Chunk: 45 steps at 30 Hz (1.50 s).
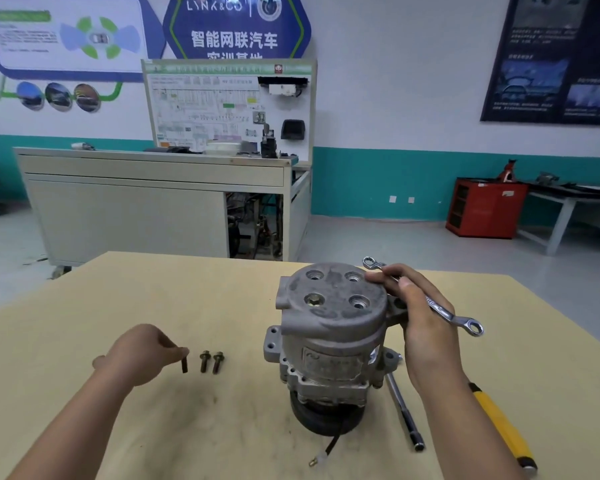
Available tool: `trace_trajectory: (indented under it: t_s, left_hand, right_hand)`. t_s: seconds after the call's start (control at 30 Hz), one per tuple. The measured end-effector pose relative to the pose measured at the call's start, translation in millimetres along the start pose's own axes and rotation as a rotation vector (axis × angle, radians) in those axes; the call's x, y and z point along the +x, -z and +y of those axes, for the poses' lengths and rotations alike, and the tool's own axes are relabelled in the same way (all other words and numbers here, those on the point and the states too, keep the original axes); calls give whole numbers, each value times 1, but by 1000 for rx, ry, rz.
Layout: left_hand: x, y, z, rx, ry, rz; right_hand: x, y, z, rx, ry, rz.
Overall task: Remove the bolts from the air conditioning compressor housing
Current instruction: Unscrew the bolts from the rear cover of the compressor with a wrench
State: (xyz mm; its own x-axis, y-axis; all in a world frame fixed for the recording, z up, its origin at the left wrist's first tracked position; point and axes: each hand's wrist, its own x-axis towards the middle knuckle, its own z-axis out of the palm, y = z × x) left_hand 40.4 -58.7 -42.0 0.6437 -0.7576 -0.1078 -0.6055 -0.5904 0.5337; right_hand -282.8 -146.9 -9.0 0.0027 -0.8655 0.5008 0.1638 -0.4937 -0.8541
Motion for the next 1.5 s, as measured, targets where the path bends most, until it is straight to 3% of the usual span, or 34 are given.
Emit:
trace_trajectory:
  t_s: [0.17,0.5,0.7,0.97,1.13,1.23,1.33,1.5]
  left_hand:
    - [21,-20,-3,145,43,-62]
    - [32,-41,0,279,76,86]
    - [36,-54,-5,340,0,174]
    - [29,-55,4,89,-100,277]
    - [-16,-42,54,-460,-492,373]
    - [-52,-34,85,-699,-755,187]
    - [-72,-36,104,-742,-911,-105]
    - [-83,-46,116,-827,-928,-70]
  right_hand:
    - [0,3,-1,-7,-6,32]
    - [3,4,3,-7,-30,57]
    - [4,5,4,46,-16,57]
    - [4,6,6,27,-73,62]
    - [6,6,7,28,-91,41]
    - [7,6,7,59,-87,29]
    - [6,6,3,115,-89,-3]
    - [2,8,-22,-44,-21,-60]
